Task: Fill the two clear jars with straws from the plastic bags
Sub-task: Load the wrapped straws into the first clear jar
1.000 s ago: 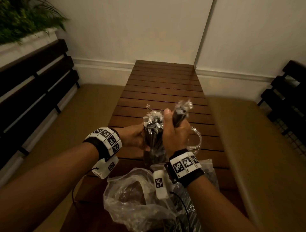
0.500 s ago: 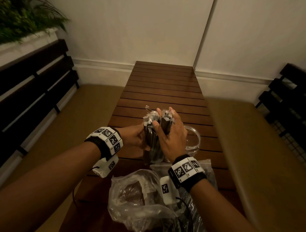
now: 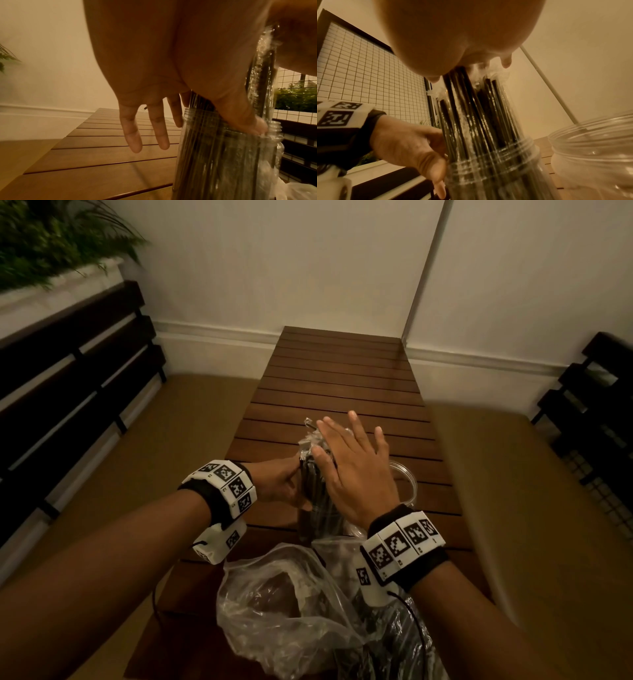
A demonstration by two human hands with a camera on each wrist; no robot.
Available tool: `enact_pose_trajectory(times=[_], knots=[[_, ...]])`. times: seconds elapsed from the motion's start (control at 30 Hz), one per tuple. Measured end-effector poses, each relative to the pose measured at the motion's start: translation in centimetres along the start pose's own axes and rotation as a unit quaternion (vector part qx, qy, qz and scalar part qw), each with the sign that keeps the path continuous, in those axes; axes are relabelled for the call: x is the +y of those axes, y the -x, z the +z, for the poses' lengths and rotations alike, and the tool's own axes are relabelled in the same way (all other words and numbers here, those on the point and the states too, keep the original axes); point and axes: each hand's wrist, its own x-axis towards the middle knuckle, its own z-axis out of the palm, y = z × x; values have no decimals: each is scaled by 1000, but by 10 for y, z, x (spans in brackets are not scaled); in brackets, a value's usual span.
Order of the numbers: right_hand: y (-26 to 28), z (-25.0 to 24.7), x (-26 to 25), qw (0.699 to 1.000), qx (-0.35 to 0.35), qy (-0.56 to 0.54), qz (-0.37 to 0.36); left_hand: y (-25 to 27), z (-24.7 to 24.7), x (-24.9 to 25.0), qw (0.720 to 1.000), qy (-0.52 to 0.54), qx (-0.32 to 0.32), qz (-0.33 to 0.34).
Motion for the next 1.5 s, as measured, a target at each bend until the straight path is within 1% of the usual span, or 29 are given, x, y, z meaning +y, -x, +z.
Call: enact_pose_trajectory(times=[0.07,0.13,0.17,0.23,0.27,0.3,0.37,0.43,0.53,0.57,0.63,0.67,0.73,0.77,0.8,0.87,1.0,1.07,1.13,1.2,1.27,1.3,1.37,1.5], knots=[[3,-3,1,999,-34,9,0,-1,-1,1,1000,6,2,1],[5,-11,0,998,-56,-29,0,0,0,2,1000,8,4,7],[3,-18,1,996,-42,-73,7,1,0,1,1000,8,6,7],[-8,-32,7,983,42,-171,44,0,0,-3,1000,0,11,1],[-19,-38,13,973,72,-205,75,-1,1,-5,1000,-6,14,-2],[-32,-43,19,966,72,-224,108,-1,1,-5,1000,-8,16,-6],[-56,-48,32,959,12,-236,158,-2,0,-7,1000,-5,14,-12],[-72,-45,42,942,-66,-270,190,-3,0,-5,1000,-3,8,-13],[-81,-29,52,877,-191,-372,234,-4,0,-7,1000,2,5,-12],[-84,-23,53,865,-227,-380,235,-4,0,-7,1000,3,6,-9],[-89,-12,53,847,-270,-388,242,-4,0,-8,1000,9,8,-2],[-91,-9,52,835,-281,-405,247,-4,1,-9,1000,11,9,0],[-92,-3,53,814,-279,-445,248,-4,1,-9,1000,12,12,0],[-92,-2,53,814,-269,-455,241,-4,1,-9,1000,13,14,4],[-90,-3,52,823,-246,-457,229,-6,1,-10,1000,11,15,5],[-89,-10,48,853,-175,-450,199,-7,1,-10,1000,9,18,3],[-88,-32,41,887,-91,-432,137,-8,2,-11,1000,6,5,-11],[-86,-40,39,899,-31,-426,98,-7,2,-14,1000,13,3,-18],[-83,-49,37,902,41,-425,63,-7,3,-14,1000,20,1,-16],[-77,-57,34,886,84,-453,56,-6,3,-12,1000,24,1,-12],[-69,-64,29,870,96,-480,62,-4,3,-9,1000,22,1,-14],[-65,-67,25,868,95,-484,61,-3,2,-9,1000,20,3,-14],[-58,-71,18,877,81,-472,44,-2,3,-7,1000,22,5,-10],[-43,-65,12,907,54,-417,23,-2,3,-8,1000,21,12,-12]])
